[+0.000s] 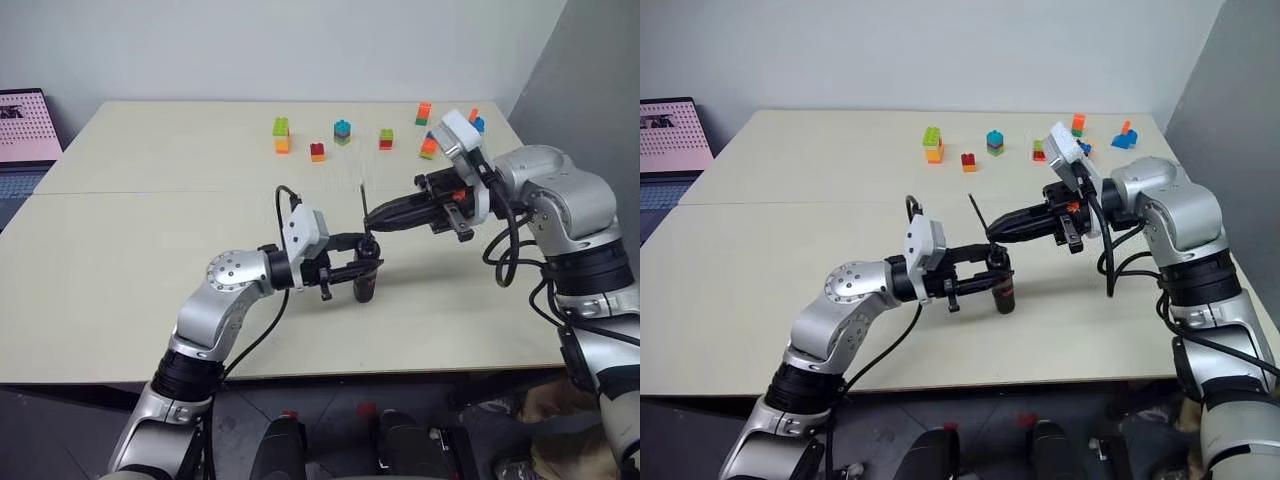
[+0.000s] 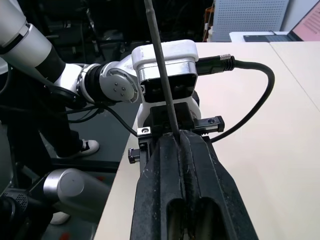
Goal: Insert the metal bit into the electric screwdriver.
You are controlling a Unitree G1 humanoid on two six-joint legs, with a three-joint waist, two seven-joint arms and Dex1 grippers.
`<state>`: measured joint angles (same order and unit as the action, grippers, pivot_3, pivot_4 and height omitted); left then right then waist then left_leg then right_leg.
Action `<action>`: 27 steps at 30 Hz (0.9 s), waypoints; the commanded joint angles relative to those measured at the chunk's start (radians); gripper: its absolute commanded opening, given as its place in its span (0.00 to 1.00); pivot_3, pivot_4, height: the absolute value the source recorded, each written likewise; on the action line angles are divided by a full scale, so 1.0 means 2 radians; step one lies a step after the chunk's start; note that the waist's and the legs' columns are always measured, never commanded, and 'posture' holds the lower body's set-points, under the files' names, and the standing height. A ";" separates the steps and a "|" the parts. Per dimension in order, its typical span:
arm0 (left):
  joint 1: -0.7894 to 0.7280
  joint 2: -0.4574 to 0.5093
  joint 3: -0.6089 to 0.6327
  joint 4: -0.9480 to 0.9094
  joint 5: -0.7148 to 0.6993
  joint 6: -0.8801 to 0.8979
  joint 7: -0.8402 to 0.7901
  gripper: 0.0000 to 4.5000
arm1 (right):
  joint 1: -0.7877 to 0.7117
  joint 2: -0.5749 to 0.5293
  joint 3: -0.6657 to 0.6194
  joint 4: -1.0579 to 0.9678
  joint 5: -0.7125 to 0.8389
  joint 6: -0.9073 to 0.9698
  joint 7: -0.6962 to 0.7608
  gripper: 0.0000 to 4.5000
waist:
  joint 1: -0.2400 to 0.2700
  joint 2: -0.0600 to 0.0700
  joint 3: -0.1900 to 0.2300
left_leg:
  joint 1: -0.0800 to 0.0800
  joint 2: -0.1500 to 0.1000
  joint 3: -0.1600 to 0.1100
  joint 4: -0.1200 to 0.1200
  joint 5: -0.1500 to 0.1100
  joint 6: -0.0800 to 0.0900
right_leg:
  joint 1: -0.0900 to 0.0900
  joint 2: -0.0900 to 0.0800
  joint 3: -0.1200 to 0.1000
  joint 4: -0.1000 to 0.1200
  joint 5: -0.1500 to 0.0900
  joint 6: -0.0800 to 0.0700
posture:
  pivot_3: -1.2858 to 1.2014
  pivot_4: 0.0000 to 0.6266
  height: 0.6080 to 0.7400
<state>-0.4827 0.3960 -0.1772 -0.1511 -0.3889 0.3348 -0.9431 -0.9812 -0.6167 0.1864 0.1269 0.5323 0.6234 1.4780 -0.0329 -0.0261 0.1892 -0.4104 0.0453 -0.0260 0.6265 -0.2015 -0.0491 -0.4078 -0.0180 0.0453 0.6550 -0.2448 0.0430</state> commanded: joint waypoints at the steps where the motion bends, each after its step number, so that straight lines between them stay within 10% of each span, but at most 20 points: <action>1: 0.005 0.004 0.000 0.020 0.012 0.015 0.014 0.36 | 0.018 -0.008 0.002 -0.017 0.000 0.021 -0.002 0.00 | 0.000 0.000 0.000 | 0.000 0.000 0.000 0.000 0.000 0.000 | 0.000 0.000 0.000 0.000 0.000 0.000 | 0.52 0.24 1.00; 27: 0.004 -0.001 0.009 0.029 0.007 0.015 0.025 0.36 | 0.052 0.018 -0.043 -0.044 0.042 0.074 -0.064 0.00 | 0.000 0.000 0.000 | 0.000 0.000 0.000 0.000 0.000 0.000 | 0.000 0.000 0.000 0.000 0.000 0.000 | 0.52 0.24 1.00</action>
<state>-0.4883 0.3838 -0.1701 -0.1293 -0.3998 0.3412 -0.9263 -0.8829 -0.5797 0.0992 0.0845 0.6033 0.7711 1.3438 -0.0330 -0.0261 0.1893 -0.4117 0.0453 -0.0260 0.6263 -0.2015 -0.0491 -0.4083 -0.0180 0.0452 0.6543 -0.2448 0.0430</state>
